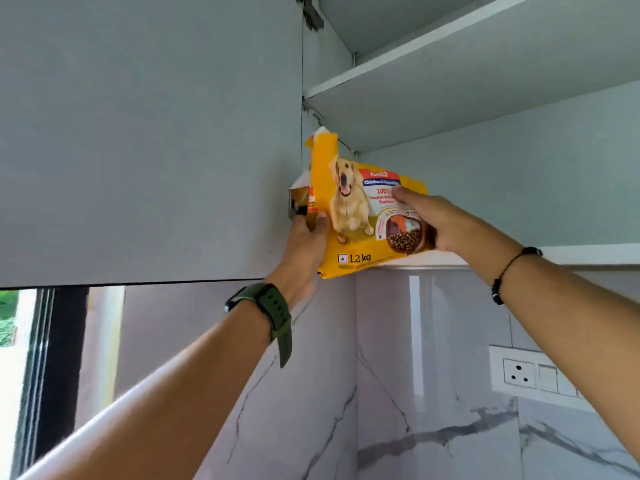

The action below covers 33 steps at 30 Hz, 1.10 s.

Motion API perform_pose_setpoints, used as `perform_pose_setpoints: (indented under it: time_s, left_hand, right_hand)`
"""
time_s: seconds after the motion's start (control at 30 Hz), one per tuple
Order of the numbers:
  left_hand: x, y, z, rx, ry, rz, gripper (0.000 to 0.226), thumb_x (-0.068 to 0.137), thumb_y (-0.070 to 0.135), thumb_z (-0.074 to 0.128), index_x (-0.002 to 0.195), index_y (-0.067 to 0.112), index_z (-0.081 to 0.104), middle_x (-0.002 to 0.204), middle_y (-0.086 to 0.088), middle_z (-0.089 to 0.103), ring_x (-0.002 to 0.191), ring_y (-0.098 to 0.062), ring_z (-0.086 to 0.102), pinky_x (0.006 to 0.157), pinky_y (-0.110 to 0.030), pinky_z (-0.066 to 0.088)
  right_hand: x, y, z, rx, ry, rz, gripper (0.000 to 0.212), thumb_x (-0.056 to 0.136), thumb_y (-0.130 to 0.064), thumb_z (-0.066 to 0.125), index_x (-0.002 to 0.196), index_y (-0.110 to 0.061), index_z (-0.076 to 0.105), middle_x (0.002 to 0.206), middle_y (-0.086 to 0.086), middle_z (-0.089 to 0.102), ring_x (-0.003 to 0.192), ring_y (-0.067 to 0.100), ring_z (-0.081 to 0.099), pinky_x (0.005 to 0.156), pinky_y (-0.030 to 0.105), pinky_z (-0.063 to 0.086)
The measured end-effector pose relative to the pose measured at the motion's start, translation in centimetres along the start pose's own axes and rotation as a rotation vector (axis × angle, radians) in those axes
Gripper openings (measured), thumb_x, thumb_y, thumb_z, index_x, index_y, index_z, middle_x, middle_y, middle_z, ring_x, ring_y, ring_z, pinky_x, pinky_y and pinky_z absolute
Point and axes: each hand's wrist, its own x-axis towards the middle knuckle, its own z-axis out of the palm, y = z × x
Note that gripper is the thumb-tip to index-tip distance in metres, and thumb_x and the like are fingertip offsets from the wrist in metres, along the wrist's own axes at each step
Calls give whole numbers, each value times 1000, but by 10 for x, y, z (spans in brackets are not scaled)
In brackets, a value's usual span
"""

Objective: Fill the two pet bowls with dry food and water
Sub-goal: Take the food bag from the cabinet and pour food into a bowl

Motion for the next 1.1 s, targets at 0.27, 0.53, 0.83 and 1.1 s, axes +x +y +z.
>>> perform_pose_setpoints:
  time_s: [0.27, 0.53, 0.83, 1.1]
  left_hand:
    - [-58, -26, -4, -60, 10, 109, 29, 93, 24, 44, 121, 24, 54, 115, 1, 68, 105, -22, 65, 91, -50, 52]
    - [-161, -94, 6, -91, 34, -89, 21, 96, 11, 44, 89, 21, 61, 100, -4, 71, 99, -29, 67, 88, -54, 53]
    - [-298, -189, 39, -159, -68, -364, 11, 86, 18, 53, 87, 10, 59, 98, -22, 61, 96, -33, 59, 91, -64, 45]
    - [-418, -262, 63, -138, -251, -660, 20, 86, 21, 53, 80, 3, 53, 88, -16, 57, 85, -29, 53, 86, -64, 45]
  right_hand:
    - [-76, 41, 22, 37, 273, -265, 32, 66, -43, 67, 79, -14, 67, 86, 8, 73, 80, 28, 71, 77, 48, 58]
    - [-169, 142, -24, 30, 283, -55, 26, 80, -40, 62, 84, -14, 66, 87, 9, 74, 80, 27, 71, 77, 48, 58]
    - [-317, 239, -112, 85, 290, 280, 16, 90, -30, 58, 88, -18, 67, 81, -1, 75, 77, 14, 72, 67, 29, 58]
    - [-429, 288, -172, 199, 370, 443, 39, 50, -23, 72, 89, -18, 68, 79, -1, 75, 71, 13, 72, 65, 30, 60]
